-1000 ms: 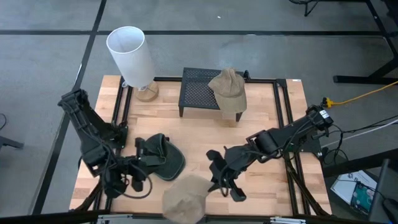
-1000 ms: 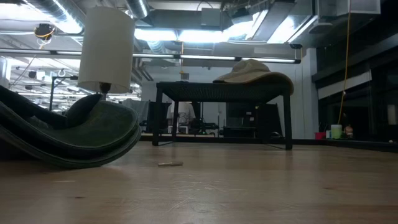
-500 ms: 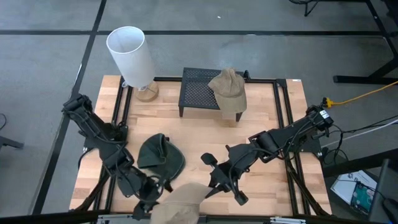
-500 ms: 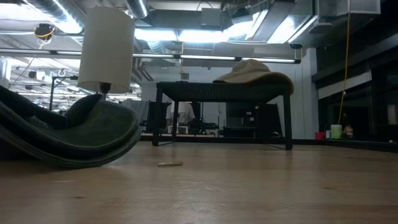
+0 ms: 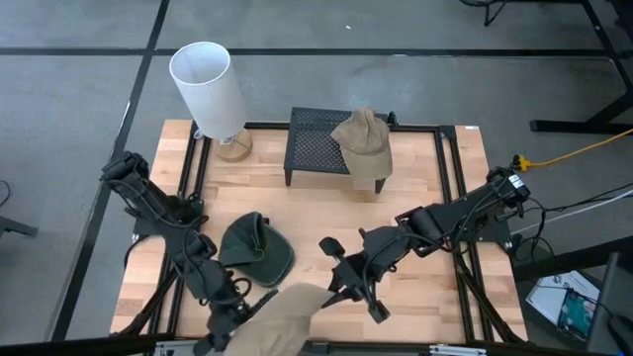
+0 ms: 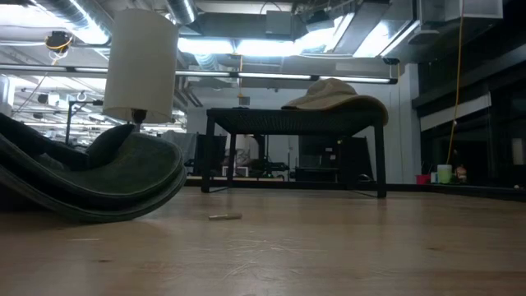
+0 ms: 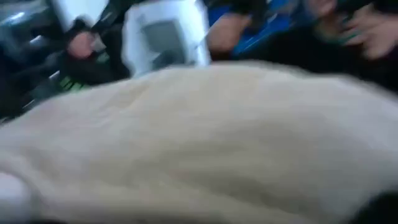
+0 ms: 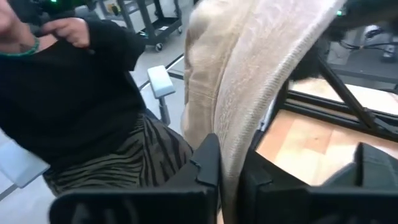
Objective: Pick & Place hat
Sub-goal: Put the brown cap on the shelf
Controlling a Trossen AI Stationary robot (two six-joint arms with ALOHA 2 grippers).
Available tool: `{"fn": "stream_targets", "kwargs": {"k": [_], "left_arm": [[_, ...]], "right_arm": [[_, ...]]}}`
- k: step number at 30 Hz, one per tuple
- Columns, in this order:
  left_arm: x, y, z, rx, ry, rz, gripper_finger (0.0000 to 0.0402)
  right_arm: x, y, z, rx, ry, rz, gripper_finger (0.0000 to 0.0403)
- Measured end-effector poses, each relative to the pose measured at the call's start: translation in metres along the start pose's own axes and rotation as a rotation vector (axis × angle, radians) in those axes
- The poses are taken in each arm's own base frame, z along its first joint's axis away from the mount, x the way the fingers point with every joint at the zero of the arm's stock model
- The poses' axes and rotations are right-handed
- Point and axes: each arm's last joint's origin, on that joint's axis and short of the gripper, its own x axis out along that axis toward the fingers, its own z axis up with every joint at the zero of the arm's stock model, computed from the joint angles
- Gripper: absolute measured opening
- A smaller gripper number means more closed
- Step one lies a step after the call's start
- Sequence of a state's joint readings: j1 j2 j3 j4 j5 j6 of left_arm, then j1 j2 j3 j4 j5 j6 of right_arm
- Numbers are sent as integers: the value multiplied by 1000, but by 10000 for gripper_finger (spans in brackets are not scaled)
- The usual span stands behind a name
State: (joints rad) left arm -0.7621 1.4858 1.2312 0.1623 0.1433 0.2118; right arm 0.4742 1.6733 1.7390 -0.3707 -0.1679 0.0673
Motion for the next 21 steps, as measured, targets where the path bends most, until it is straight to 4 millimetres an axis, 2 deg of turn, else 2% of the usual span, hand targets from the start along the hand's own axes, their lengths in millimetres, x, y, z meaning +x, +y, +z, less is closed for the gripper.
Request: {"fn": "stream_targets", "kwargs": {"k": [5, 10, 16, 21], "left_arm": [[0, -4, 6, 3, -84, -156, 242], [0, -5, 5, -23, -76, -170, 242], [-3, -6, 11, 25, -131, -216, 242], [-7, 3, 10, 5, -110, -197, 242]], "right_arm": [[-1, -3, 4, -13, -31, 23, 20], [-4, -1, 10, -71, -92, 98, 15], [-9, 2, 17, -119, -148, 154, 20], [-11, 5, 21, -156, -189, 230, 16]]}}
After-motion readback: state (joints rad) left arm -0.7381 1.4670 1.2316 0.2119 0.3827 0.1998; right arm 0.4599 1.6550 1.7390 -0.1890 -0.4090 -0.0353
